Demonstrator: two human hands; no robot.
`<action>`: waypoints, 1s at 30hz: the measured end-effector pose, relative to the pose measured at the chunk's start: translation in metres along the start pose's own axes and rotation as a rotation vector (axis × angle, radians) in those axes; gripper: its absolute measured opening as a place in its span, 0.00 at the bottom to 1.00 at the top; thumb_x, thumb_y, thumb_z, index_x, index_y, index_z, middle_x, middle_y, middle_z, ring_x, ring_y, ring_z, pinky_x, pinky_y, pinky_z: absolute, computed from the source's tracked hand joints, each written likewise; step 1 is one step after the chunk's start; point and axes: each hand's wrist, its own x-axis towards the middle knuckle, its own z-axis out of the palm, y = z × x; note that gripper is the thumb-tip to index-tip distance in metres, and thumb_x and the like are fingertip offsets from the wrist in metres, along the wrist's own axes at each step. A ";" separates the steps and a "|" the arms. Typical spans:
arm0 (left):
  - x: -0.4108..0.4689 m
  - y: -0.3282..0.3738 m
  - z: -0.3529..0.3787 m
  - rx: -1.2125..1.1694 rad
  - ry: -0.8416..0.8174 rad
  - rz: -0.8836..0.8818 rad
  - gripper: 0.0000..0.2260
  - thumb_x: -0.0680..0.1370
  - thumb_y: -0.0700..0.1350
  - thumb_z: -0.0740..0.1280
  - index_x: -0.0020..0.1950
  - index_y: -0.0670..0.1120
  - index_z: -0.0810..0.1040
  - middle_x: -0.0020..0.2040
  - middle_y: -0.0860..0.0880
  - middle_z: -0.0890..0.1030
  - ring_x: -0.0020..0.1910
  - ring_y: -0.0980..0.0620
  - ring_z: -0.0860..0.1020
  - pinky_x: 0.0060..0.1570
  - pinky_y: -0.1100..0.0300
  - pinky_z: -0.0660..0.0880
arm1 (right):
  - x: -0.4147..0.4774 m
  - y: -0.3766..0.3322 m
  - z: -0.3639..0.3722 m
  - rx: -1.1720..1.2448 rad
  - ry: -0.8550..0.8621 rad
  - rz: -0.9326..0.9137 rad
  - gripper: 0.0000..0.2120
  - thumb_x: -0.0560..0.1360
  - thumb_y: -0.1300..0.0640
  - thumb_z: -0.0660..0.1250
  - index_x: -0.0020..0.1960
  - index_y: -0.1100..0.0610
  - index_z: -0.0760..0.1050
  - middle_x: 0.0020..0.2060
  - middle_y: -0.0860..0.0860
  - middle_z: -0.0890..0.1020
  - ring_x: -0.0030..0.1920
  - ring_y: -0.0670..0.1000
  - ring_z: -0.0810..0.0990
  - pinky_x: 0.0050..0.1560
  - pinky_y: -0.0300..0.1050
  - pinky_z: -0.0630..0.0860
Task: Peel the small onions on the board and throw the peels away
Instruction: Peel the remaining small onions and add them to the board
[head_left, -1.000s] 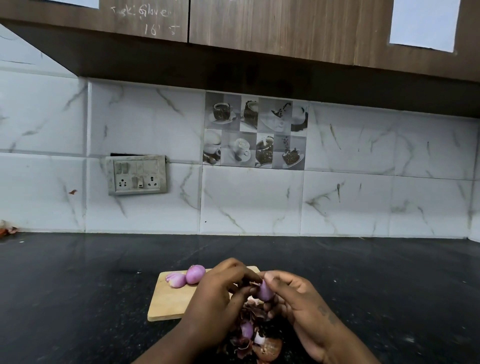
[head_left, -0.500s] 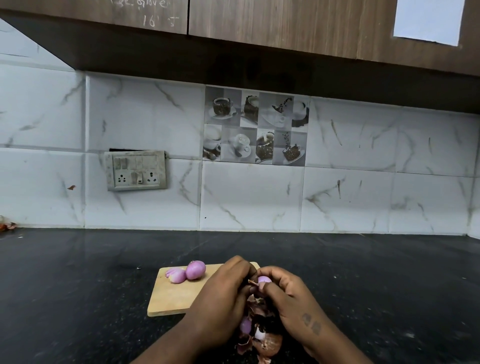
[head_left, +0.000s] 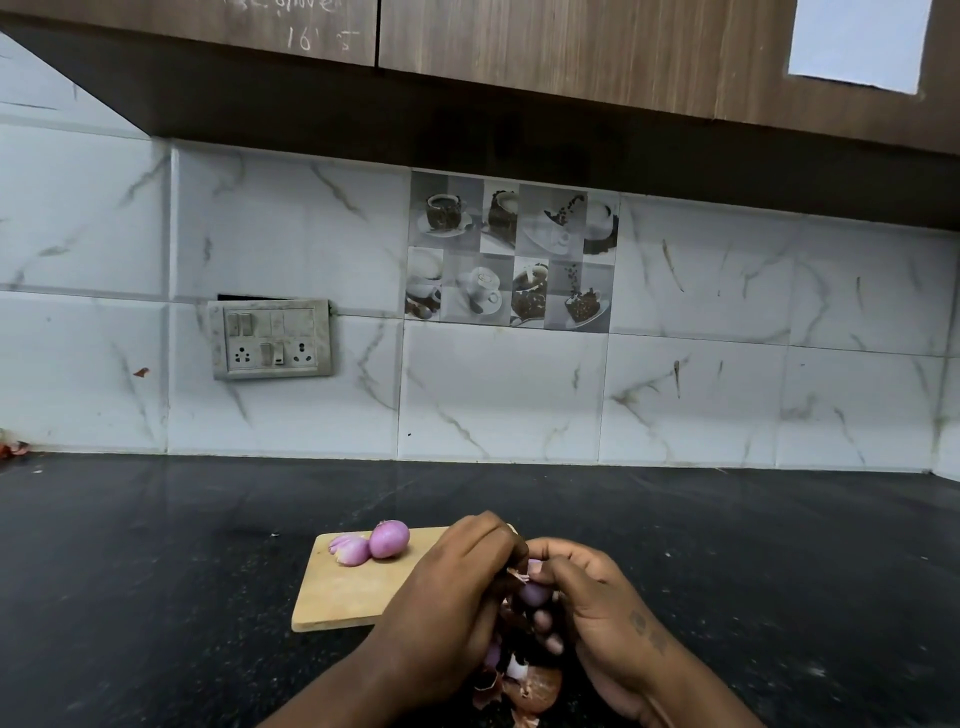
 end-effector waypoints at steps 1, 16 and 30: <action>0.000 0.001 0.001 0.016 0.016 0.023 0.12 0.74 0.32 0.63 0.49 0.48 0.73 0.49 0.56 0.73 0.48 0.55 0.72 0.49 0.61 0.70 | 0.000 -0.001 0.000 0.044 -0.013 0.011 0.16 0.80 0.66 0.59 0.45 0.58 0.84 0.29 0.52 0.72 0.26 0.47 0.67 0.23 0.37 0.61; -0.002 -0.008 0.001 -0.028 0.113 -0.118 0.15 0.76 0.36 0.71 0.52 0.56 0.80 0.52 0.62 0.73 0.50 0.59 0.78 0.47 0.70 0.72 | 0.000 0.000 -0.003 -0.125 0.018 -0.168 0.12 0.81 0.64 0.64 0.56 0.55 0.85 0.53 0.56 0.88 0.54 0.52 0.85 0.57 0.49 0.80; -0.003 -0.016 0.008 0.035 -0.047 -0.131 0.08 0.80 0.41 0.62 0.47 0.55 0.71 0.46 0.59 0.71 0.47 0.59 0.73 0.48 0.61 0.71 | 0.000 0.005 0.000 -0.639 0.058 -0.333 0.17 0.83 0.59 0.62 0.49 0.36 0.79 0.45 0.37 0.85 0.47 0.39 0.83 0.47 0.34 0.76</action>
